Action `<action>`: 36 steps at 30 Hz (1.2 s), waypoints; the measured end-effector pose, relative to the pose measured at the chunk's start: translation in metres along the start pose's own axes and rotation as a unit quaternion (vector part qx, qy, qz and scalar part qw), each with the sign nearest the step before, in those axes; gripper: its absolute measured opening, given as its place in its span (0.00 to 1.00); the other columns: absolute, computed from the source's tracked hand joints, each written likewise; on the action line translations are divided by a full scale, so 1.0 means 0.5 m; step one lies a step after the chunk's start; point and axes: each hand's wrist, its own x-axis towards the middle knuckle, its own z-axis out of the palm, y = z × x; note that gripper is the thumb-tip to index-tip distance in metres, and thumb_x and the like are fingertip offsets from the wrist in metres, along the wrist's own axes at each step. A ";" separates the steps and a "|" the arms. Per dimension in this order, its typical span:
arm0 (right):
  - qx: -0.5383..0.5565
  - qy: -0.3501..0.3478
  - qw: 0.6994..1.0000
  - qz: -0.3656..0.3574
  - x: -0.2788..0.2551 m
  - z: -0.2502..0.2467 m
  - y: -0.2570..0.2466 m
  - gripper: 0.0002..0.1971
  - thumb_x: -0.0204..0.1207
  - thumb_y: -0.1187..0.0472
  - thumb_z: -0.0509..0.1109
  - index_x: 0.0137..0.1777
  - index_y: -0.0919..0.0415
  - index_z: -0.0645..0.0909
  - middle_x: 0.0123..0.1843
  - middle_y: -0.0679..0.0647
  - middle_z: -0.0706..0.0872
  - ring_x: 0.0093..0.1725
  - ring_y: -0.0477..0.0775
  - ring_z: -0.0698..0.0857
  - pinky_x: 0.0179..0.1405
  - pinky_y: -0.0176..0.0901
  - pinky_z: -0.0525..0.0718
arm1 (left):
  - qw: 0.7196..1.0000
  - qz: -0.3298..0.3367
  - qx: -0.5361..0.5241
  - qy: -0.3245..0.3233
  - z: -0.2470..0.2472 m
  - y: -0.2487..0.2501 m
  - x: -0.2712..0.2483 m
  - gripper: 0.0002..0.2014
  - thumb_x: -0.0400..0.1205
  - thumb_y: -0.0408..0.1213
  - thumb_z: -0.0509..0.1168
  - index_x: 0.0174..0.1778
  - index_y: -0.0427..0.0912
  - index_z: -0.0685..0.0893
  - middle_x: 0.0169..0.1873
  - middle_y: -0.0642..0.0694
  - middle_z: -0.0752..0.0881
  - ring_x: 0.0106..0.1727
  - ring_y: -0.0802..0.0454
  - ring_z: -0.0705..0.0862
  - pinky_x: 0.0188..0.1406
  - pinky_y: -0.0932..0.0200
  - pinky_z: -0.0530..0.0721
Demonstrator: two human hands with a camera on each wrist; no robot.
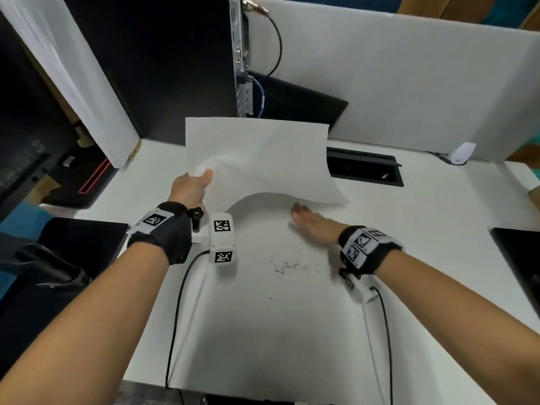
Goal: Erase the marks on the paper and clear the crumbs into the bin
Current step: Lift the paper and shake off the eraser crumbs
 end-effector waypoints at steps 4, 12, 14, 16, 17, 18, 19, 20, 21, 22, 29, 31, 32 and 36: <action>-0.083 -0.086 0.990 -0.078 -0.001 0.069 -0.019 0.29 0.86 0.48 0.36 0.82 0.60 0.36 0.84 0.52 0.35 0.82 0.49 0.35 0.79 0.48 0.34 | 0.998 -0.033 0.037 -0.035 0.007 -0.007 0.018 0.20 0.78 0.38 0.68 0.62 0.30 0.77 0.55 0.37 0.84 0.55 0.40 0.84 0.66 0.44 0.79; 0.143 0.000 0.990 0.008 -0.067 0.015 0.026 0.28 0.84 0.43 0.41 0.83 0.47 0.44 0.85 0.46 0.46 0.84 0.49 0.48 0.81 0.48 0.43 | 0.987 -0.063 0.094 -0.117 0.027 0.004 0.016 0.08 0.78 0.31 0.69 0.50 0.32 0.83 0.47 0.39 0.88 0.47 0.45 0.87 0.59 0.52 0.83; 0.110 0.029 0.992 0.052 -0.052 -0.001 0.024 0.27 0.86 0.49 0.44 0.82 0.61 0.53 0.83 0.56 0.58 0.82 0.57 0.56 0.80 0.50 0.49 | 0.979 -0.062 0.162 -0.109 0.029 0.003 0.023 0.18 0.73 0.35 0.73 0.54 0.27 0.80 0.49 0.32 0.86 0.50 0.35 0.86 0.61 0.40 0.82; 0.022 0.053 0.997 0.057 -0.035 0.027 0.017 0.22 0.87 0.58 0.45 0.73 0.70 0.63 0.73 0.62 0.69 0.76 0.63 0.66 0.79 0.59 0.57 | 0.968 -0.069 0.218 -0.105 0.035 -0.001 0.025 0.19 0.77 0.35 0.70 0.55 0.23 0.76 0.42 0.31 0.83 0.45 0.35 0.84 0.53 0.39 0.85; -0.037 0.037 0.998 0.028 -0.030 0.050 0.015 0.23 0.87 0.57 0.43 0.75 0.70 0.59 0.78 0.60 0.63 0.80 0.60 0.61 0.82 0.61 0.53 | 0.964 -0.081 0.231 -0.104 0.038 0.000 0.018 0.17 0.80 0.35 0.67 0.55 0.24 0.75 0.40 0.31 0.83 0.44 0.36 0.84 0.49 0.41 0.86; -0.073 -0.001 0.997 -0.004 -0.038 0.078 0.012 0.26 0.87 0.53 0.40 0.81 0.66 0.49 0.84 0.55 0.49 0.83 0.54 0.47 0.82 0.57 0.42 | 0.966 -0.089 0.222 -0.097 0.044 0.002 0.008 0.16 0.81 0.35 0.66 0.56 0.24 0.74 0.40 0.33 0.82 0.44 0.37 0.84 0.47 0.44 0.87; -0.086 -0.042 0.994 -0.042 -0.051 0.105 0.009 0.29 0.86 0.49 0.37 0.82 0.62 0.39 0.83 0.50 0.37 0.81 0.48 0.36 0.79 0.49 0.34 | 0.969 -0.096 0.208 -0.092 0.051 0.000 0.001 0.14 0.82 0.33 0.64 0.56 0.25 0.74 0.39 0.36 0.81 0.42 0.40 0.84 0.42 0.50 0.90; -0.077 -0.077 0.991 -0.080 -0.065 0.126 0.010 0.30 0.85 0.45 0.36 0.82 0.58 0.35 0.82 0.46 0.32 0.80 0.44 0.32 0.77 0.43 0.31 | 0.972 -0.096 0.195 -0.083 0.056 -0.003 -0.002 0.12 0.83 0.32 0.63 0.56 0.26 0.74 0.38 0.39 0.79 0.39 0.44 0.82 0.32 0.59 0.89; -0.044 -0.102 0.989 -0.100 -0.087 0.135 -0.001 0.32 0.82 0.42 0.34 0.82 0.56 0.35 0.82 0.44 0.33 0.80 0.42 0.33 0.76 0.40 0.31 | 0.975 -0.101 0.182 -0.082 0.062 -0.009 -0.005 0.12 0.84 0.31 0.62 0.60 0.27 0.74 0.39 0.42 0.78 0.37 0.49 0.80 0.23 0.66 0.86; 0.013 -0.115 0.988 -0.103 -0.104 0.142 -0.004 0.35 0.78 0.38 0.33 0.83 0.54 0.38 0.82 0.43 0.35 0.81 0.42 0.36 0.78 0.38 0.33 | 0.979 -0.102 0.160 -0.081 0.064 -0.017 -0.003 0.17 0.84 0.32 0.61 0.67 0.29 0.71 0.42 0.44 0.79 0.37 0.50 0.80 0.21 0.69 0.83; 0.159 0.063 0.978 0.118 -0.152 0.050 0.045 0.34 0.83 0.42 0.36 0.83 0.62 0.40 0.85 0.54 0.43 0.84 0.58 0.43 0.81 0.51 0.41 | 0.997 0.022 0.074 -0.005 0.067 -0.051 -0.013 0.26 0.78 0.31 0.69 0.73 0.41 0.71 0.53 0.41 0.82 0.37 0.53 0.78 0.35 0.64 0.79; 0.104 0.059 0.977 0.174 -0.138 0.079 0.045 0.27 0.87 0.55 0.44 0.80 0.69 0.49 0.84 0.63 0.46 0.84 0.62 0.44 0.81 0.56 0.44 | 0.996 0.045 0.079 -0.013 0.062 -0.058 -0.017 0.17 0.79 0.34 0.69 0.65 0.38 0.82 0.48 0.44 0.84 0.36 0.53 0.79 0.32 0.68 0.76; 0.068 0.053 0.980 0.179 -0.127 0.107 0.044 0.25 0.86 0.58 0.47 0.80 0.69 0.51 0.84 0.65 0.45 0.83 0.63 0.43 0.80 0.60 0.46 | 0.997 0.037 0.065 -0.025 0.060 -0.061 -0.020 0.17 0.79 0.34 0.69 0.64 0.38 0.83 0.52 0.45 0.85 0.44 0.52 0.81 0.36 0.66 0.79; 0.022 -0.041 0.998 0.042 -0.155 0.193 -0.004 0.30 0.87 0.52 0.40 0.82 0.66 0.36 0.83 0.57 0.31 0.82 0.54 0.32 0.80 0.48 0.35 | 0.993 -0.038 -0.017 -0.109 0.060 -0.061 -0.032 0.27 0.79 0.28 0.67 0.74 0.38 0.70 0.63 0.41 0.80 0.54 0.48 0.84 0.43 0.58 0.86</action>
